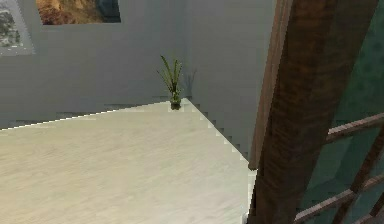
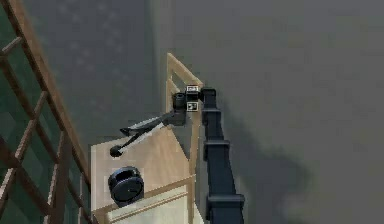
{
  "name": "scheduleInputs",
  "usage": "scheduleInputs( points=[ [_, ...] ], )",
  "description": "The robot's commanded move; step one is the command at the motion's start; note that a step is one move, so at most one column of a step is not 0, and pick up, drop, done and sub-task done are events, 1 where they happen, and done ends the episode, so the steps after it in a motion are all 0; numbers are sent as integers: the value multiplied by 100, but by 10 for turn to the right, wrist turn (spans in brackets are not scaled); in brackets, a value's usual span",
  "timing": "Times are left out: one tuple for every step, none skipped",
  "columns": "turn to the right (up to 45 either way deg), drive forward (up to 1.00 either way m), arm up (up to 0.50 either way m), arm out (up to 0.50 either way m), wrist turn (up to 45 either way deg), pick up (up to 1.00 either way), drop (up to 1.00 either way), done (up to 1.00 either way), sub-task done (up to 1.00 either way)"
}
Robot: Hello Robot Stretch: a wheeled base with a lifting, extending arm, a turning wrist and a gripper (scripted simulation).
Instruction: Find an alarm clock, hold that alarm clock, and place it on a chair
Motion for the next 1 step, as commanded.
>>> scheduleInputs(
  points=[
    [0, 0, 0, 0, 0, 0, 0, 100, 0]
  ],
)
